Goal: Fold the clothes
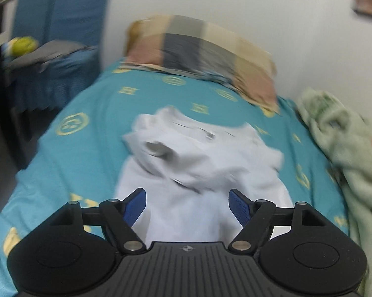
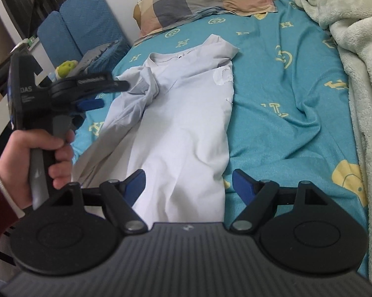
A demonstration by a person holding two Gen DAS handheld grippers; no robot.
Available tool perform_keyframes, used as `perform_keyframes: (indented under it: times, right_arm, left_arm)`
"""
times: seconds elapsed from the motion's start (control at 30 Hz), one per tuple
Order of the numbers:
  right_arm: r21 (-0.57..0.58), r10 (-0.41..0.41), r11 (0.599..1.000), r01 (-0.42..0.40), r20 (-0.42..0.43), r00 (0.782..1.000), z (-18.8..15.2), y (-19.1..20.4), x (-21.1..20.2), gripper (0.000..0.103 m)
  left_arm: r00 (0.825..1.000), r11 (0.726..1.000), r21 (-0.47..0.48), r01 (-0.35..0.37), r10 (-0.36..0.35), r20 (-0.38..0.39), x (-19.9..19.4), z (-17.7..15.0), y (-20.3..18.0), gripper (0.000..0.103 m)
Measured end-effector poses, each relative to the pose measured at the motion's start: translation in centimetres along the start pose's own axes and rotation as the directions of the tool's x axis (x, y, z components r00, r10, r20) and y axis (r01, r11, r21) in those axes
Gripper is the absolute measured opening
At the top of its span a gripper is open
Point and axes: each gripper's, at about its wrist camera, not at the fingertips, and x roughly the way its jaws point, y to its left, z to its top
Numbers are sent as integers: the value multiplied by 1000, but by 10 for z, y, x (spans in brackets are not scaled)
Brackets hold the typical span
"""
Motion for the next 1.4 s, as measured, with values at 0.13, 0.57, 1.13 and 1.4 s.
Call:
perform_keyframes:
  times: [0.13,0.57,1.13,1.4]
  right_arm:
    - [-14,-9,1000,9,2,1000,-1,2,1,78]
    - [4,36,999,-36,-4,999,-2,11,9,78]
    - [26,35,999,-36,29,999,-1,-1,22,78]
    - [-20,69,998,-67,95,993,-9,6,-6,78]
  left_arm:
    - [1000,989,-148,-9,13,25,13,19,22,73]
    - [998,992,111,58,-55,-26,101,65,-55,6]
    - [981,966,209,149,-117,-155,22,21,-35,65]
    - [952,997,8,71,-65,-300,-118,-41,83,75]
